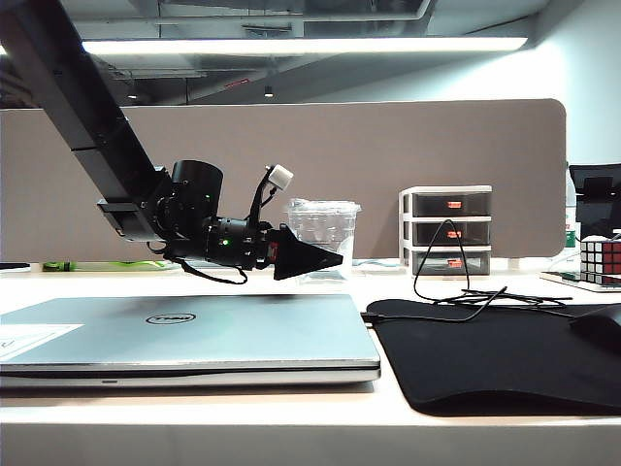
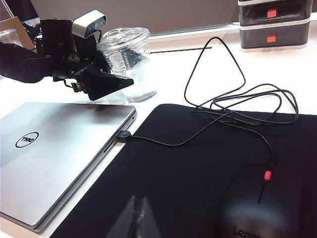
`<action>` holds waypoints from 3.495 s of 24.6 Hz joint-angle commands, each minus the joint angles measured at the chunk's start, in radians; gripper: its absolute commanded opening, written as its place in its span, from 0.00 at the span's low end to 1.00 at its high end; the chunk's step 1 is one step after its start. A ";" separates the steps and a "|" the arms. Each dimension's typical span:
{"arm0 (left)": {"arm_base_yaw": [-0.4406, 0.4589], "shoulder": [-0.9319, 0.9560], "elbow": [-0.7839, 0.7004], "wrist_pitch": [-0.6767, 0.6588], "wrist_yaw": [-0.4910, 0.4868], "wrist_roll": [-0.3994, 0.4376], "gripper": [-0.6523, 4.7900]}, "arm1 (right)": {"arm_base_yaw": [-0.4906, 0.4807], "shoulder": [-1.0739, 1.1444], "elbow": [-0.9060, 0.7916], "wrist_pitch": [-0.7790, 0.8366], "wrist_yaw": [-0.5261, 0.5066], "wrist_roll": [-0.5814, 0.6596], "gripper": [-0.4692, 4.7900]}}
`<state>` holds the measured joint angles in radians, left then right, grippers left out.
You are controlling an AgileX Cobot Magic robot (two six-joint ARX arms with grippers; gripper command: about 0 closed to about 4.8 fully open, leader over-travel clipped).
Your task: Pick up the coffee cup and place it over the laptop.
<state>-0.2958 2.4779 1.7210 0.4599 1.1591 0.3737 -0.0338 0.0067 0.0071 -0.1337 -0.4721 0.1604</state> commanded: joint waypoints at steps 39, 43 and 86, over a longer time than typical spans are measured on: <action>-0.013 -0.005 0.004 0.366 0.040 -0.337 0.67 | 0.002 0.002 -0.005 0.009 -0.002 -0.004 0.08; 0.006 -0.005 0.004 0.438 0.103 -0.420 0.73 | 0.002 0.002 -0.005 0.009 -0.002 -0.004 0.08; 0.129 -0.427 -0.743 0.986 0.060 -0.810 0.74 | 0.001 0.002 -0.005 0.010 -0.028 -0.003 0.08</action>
<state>-0.1745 2.0682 0.9974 1.4174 1.2369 -0.4591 -0.0334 0.0067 0.0071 -0.1337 -0.4927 0.1604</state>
